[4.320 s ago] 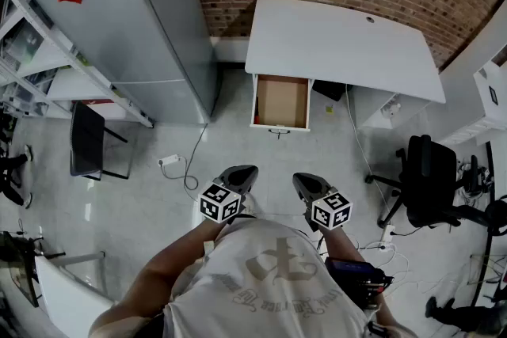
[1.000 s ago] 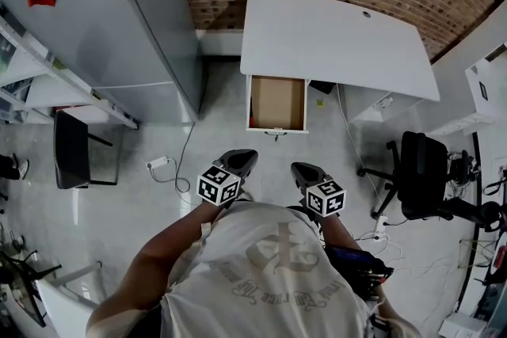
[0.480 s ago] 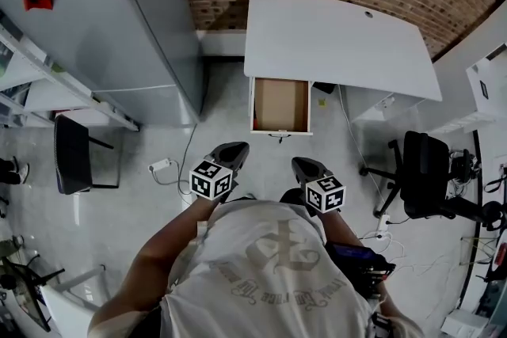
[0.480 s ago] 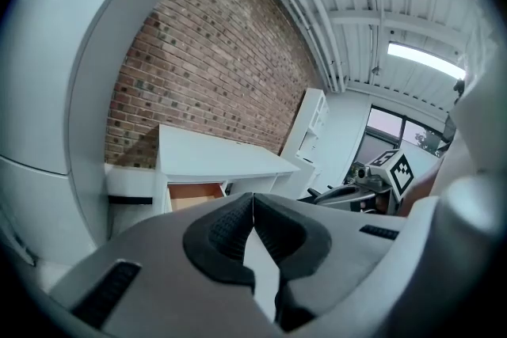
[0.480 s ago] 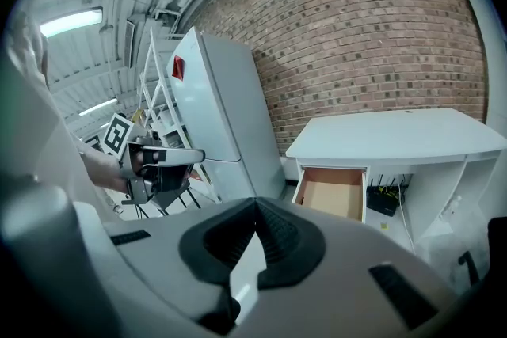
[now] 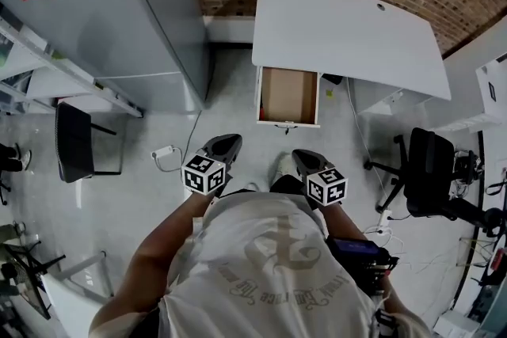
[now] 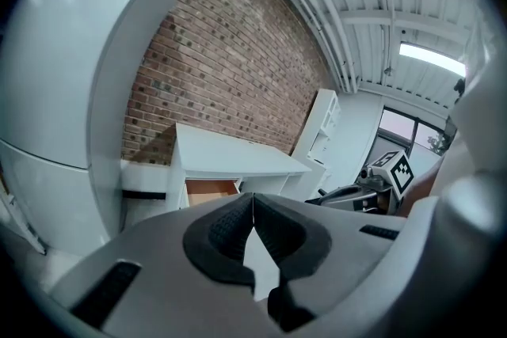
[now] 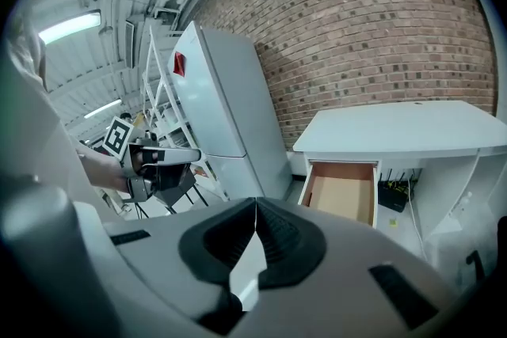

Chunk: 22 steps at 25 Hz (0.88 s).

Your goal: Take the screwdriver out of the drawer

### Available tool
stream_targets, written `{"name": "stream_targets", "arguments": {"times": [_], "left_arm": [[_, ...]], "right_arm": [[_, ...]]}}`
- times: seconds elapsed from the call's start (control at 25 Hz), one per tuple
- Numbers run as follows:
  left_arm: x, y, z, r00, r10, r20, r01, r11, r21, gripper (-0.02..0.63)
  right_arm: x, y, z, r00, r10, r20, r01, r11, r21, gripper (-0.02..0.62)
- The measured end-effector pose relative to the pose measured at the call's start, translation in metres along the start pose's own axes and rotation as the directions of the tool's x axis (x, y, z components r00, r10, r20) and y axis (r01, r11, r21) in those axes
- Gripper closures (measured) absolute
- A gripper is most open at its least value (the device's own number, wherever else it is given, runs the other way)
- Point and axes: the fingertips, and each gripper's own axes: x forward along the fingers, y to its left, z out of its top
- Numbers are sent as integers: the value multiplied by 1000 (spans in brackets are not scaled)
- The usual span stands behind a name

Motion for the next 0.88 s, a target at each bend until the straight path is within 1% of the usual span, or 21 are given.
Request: {"name": "stream_targets", "arguments": {"times": [0.2,0.36,0.72,0.88], "left_arm": [[1,4,-12,999,32,-19,-32,999,-30,584],[11,9,-14,998,57,-35,-59,997,-49,584],[60,18,9,997,64,-48,-67,996,-58,584],[89,14,18,996,63,-70,-66,997,-36,584]], "right_arm": [[17,2,-2,998,60,-26,-61,998,-9,572],[32,-7,9,995,93,-28,-94,995,-31,572],[60,-56,41,993,115,-26,-116,993,-23,572],[66,-90,50,994,111,-18,-111,994,-6,572]]}}
